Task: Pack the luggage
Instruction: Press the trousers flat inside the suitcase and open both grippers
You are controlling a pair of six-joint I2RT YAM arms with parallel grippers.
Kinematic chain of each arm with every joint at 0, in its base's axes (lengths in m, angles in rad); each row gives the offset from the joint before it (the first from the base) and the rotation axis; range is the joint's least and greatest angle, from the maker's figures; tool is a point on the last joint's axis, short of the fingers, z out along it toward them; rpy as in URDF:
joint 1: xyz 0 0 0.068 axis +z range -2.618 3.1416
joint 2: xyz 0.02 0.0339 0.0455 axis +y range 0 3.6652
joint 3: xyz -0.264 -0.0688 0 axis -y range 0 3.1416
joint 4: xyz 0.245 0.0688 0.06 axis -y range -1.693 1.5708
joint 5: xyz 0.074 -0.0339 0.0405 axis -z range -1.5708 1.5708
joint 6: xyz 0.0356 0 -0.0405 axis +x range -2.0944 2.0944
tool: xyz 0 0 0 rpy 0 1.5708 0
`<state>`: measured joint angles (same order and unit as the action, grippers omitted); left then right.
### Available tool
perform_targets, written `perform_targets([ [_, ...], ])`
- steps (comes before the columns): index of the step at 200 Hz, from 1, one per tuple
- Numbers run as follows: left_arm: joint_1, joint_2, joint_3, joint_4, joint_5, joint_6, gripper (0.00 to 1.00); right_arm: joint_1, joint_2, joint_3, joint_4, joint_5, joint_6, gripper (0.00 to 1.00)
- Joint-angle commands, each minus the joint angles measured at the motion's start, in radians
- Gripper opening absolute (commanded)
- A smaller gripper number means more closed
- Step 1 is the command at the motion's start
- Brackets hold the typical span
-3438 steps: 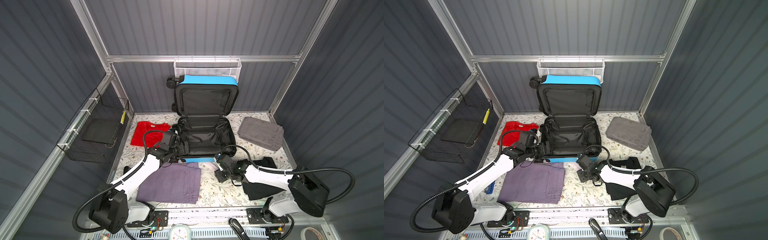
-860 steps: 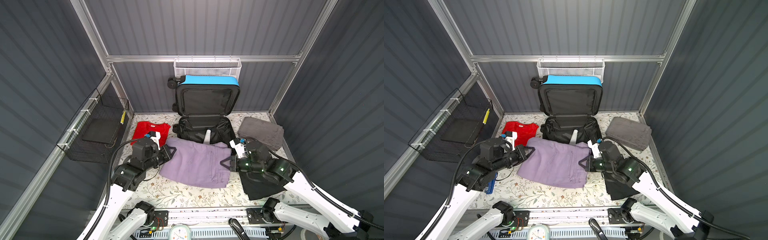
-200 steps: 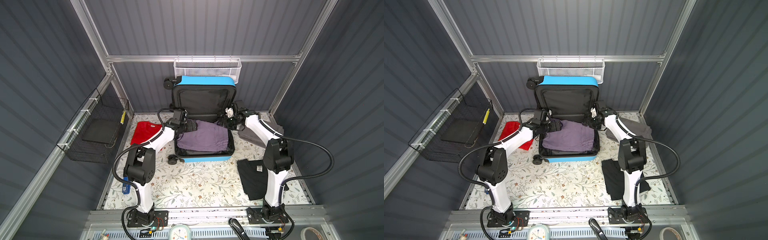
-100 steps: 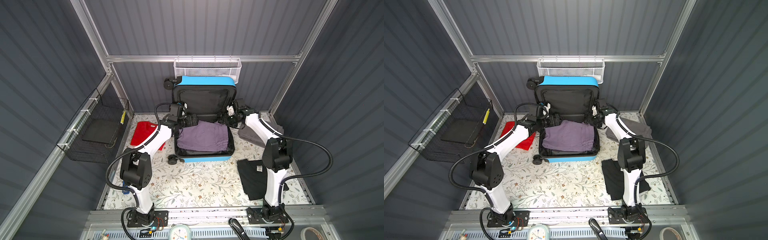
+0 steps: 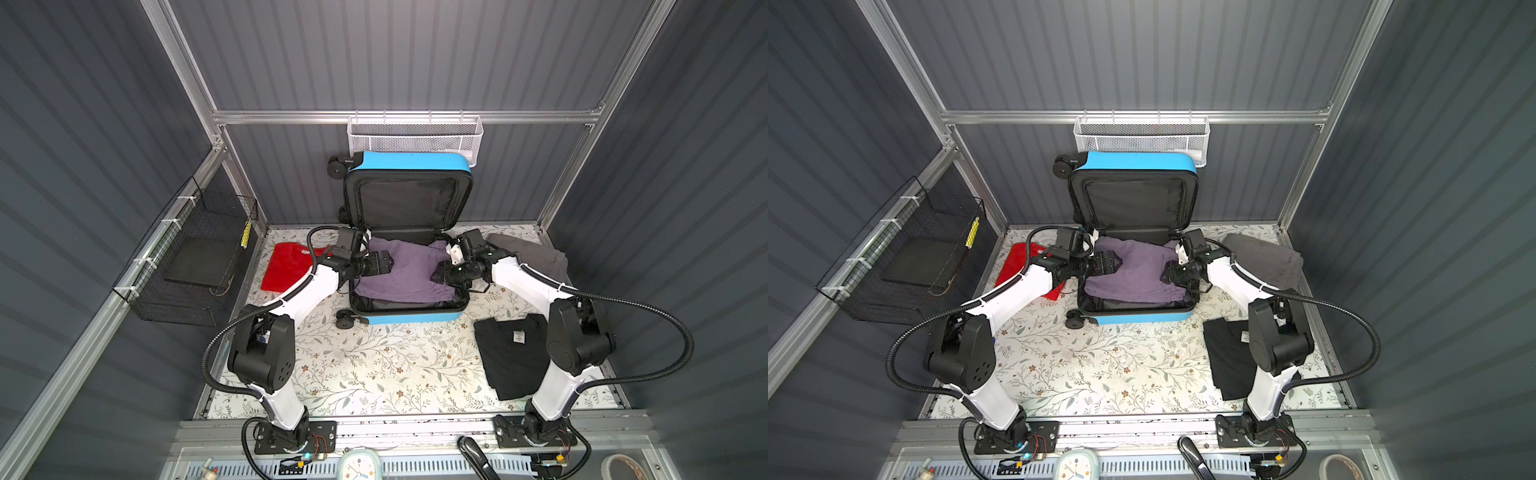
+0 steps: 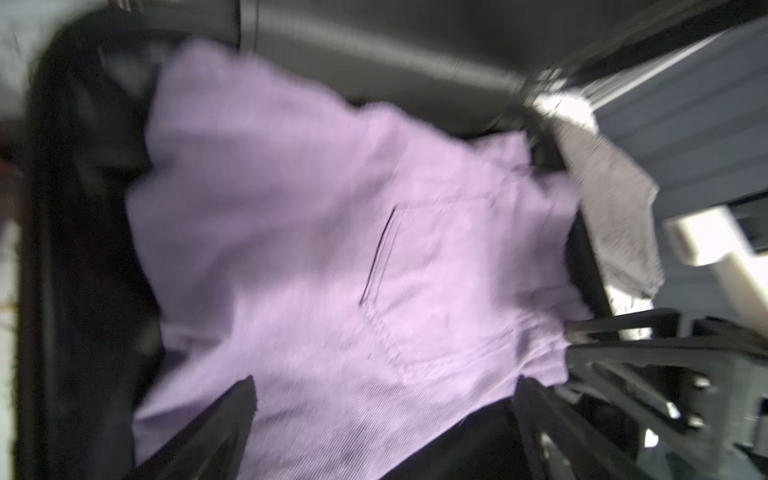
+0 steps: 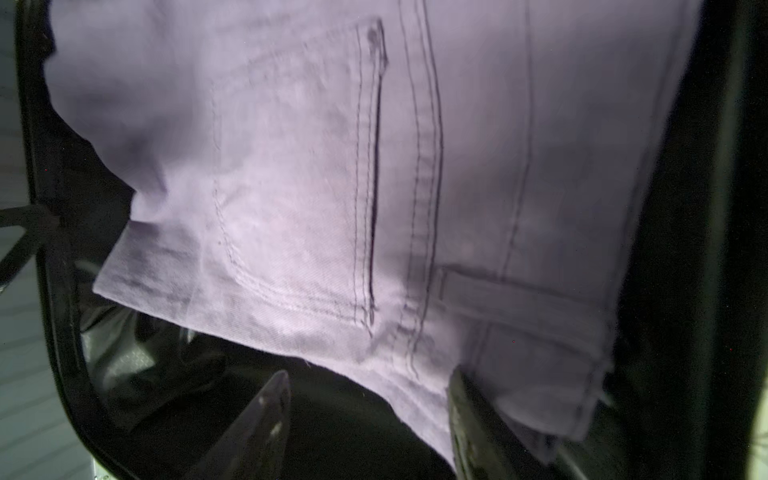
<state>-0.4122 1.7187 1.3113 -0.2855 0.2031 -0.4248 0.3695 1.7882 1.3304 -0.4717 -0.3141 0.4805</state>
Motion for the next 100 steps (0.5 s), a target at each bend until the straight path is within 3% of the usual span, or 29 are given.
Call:
perform_targets([
  [1,-0.012,-0.020,-0.035,-0.042,0.013,0.023,1.00,-0.004,-0.012,-0.048,0.021,0.007,0.016,0.61],
  [100,-0.035,-0.084,-0.158,-0.082,-0.006,-0.040,1.00,-0.021,-0.030,-0.032,-0.057,-0.011,0.018,0.63],
])
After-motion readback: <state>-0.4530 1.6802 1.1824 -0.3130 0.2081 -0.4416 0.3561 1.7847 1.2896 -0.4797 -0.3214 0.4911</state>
